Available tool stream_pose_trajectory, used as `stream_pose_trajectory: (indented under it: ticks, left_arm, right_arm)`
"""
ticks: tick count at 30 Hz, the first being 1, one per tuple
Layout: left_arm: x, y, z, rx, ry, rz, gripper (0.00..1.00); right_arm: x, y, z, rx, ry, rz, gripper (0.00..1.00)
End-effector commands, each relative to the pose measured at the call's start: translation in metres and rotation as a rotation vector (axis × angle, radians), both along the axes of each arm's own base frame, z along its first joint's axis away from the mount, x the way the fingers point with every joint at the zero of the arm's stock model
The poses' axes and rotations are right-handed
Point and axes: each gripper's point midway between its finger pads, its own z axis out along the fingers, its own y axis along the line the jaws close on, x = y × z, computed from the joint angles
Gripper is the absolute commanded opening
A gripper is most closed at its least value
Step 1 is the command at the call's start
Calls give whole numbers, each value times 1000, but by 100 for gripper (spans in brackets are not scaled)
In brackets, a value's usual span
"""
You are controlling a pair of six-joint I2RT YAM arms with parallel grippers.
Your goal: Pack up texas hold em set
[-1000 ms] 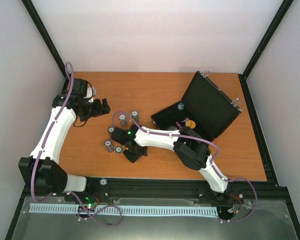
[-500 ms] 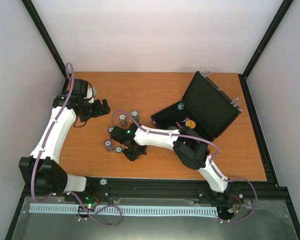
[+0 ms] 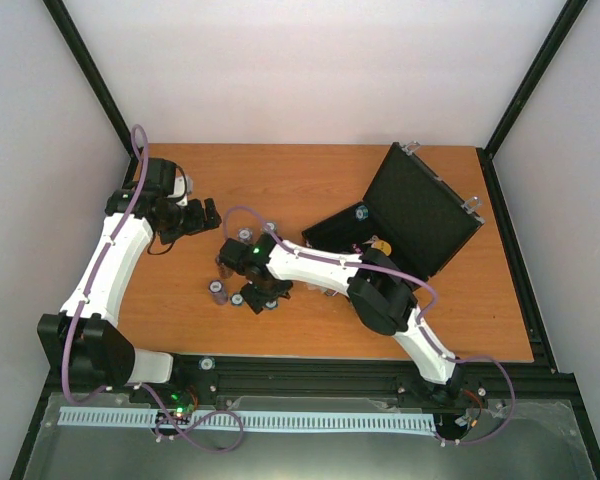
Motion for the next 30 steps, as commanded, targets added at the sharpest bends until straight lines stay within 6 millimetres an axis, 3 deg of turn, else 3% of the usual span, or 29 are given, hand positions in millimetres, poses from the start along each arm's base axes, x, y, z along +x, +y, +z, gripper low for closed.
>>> stream_pose_trajectory:
  ticks: [1,7,14,30]
  left_arm:
    - [2,-1,9,0,-30,-15,100]
    - [1,-2,8,0,-27,-17,100]
    - [1,-2,8,-1,-26,-19,100]
    - [-1,-1,6,5,-24,-23,100]
  right_arm:
    - [-1,-1,-12,-13,39,-25,68]
    - [-3,-4,-22,-16,68,-38,65]
    - [-4,-8,-35,-27,98,-45,54]
    - [-4,-8,-27,-18,92,-49,37]
